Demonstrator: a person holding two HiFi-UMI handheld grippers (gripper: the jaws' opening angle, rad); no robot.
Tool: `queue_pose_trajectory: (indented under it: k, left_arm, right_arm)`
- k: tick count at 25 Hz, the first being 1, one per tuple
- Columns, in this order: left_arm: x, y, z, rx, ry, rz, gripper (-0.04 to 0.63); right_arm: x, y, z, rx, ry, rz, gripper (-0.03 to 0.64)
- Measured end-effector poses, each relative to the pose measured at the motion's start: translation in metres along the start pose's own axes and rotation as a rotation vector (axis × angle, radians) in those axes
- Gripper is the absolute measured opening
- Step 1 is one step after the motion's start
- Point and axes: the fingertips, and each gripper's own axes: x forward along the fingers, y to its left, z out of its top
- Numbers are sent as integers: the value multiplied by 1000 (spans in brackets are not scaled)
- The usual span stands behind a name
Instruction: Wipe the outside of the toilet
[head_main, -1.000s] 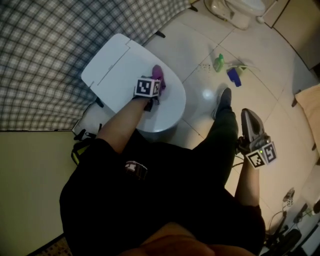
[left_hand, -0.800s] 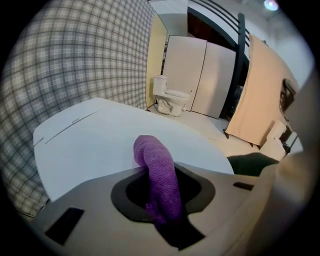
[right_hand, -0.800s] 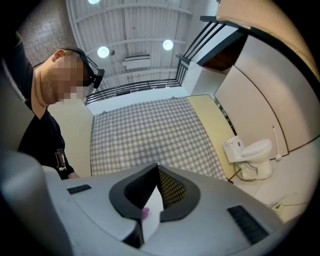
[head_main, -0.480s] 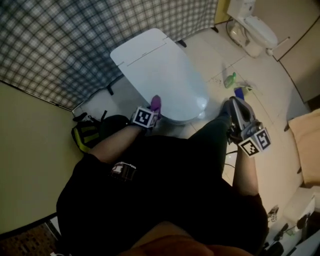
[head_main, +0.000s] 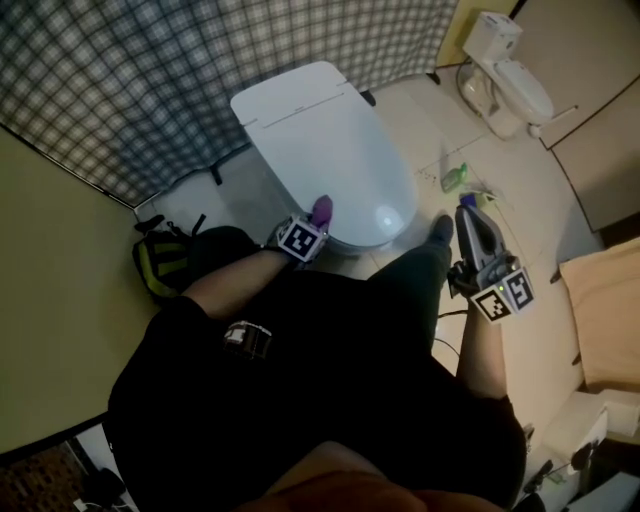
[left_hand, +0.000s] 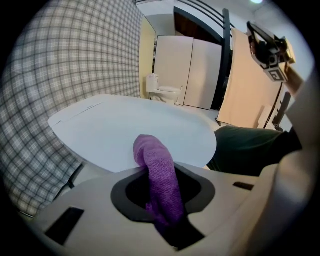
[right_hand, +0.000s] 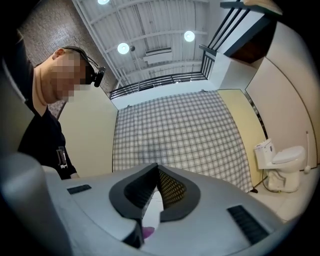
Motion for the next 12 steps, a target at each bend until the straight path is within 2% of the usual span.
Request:
queue_pose_trajectory:
  k: [4, 8, 12]
  left_arm:
    - [13, -4, 16, 97, 11, 25, 89]
    - [36, -17, 37, 105, 43, 1, 89]
    - [74, -39, 79, 126, 29, -23, 91]
  right_arm:
    - [-24, -15, 2, 11, -12, -57, 3]
    - [-52, -33, 1, 22, -29, -115, 3]
    - [-91, -64, -4, 44, -38, -190, 3]
